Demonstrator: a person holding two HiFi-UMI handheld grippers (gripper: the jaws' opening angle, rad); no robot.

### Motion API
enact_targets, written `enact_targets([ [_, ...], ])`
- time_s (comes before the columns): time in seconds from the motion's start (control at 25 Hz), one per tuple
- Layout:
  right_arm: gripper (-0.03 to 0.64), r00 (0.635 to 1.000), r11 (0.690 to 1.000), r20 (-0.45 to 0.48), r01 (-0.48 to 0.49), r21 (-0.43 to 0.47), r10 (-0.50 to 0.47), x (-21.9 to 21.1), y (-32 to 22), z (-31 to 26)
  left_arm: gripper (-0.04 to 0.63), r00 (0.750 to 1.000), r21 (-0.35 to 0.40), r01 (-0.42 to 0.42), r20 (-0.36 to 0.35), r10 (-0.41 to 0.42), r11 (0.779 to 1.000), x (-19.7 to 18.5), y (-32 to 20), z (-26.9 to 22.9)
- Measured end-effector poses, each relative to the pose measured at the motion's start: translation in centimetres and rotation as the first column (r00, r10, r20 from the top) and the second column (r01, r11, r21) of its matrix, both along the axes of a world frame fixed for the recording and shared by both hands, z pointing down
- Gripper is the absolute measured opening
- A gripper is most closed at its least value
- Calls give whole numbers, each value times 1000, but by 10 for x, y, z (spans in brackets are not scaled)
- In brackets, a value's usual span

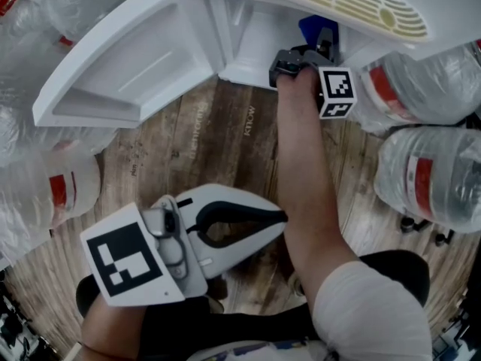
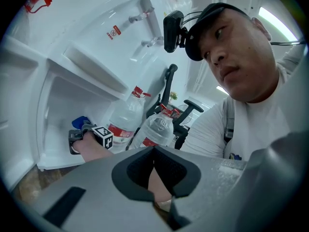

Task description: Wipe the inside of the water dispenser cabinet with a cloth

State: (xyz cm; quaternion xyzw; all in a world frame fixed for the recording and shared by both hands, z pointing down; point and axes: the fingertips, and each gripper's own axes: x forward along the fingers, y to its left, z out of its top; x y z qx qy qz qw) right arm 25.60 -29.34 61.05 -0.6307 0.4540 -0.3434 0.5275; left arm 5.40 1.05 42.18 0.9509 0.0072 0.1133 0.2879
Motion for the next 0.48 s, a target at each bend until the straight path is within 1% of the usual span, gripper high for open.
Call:
enact_targets([
  [0.24,66,999,1000,-32,-9,-24,8,-1,32,-2,3,1000,-12,4,-9,-4,1000,4,1,-2],
  [0.48,66,1000,999,8,-16,-52,17,-14,66,-1,3,1000,-13,-9,-26,8,1000,8,3,-5],
])
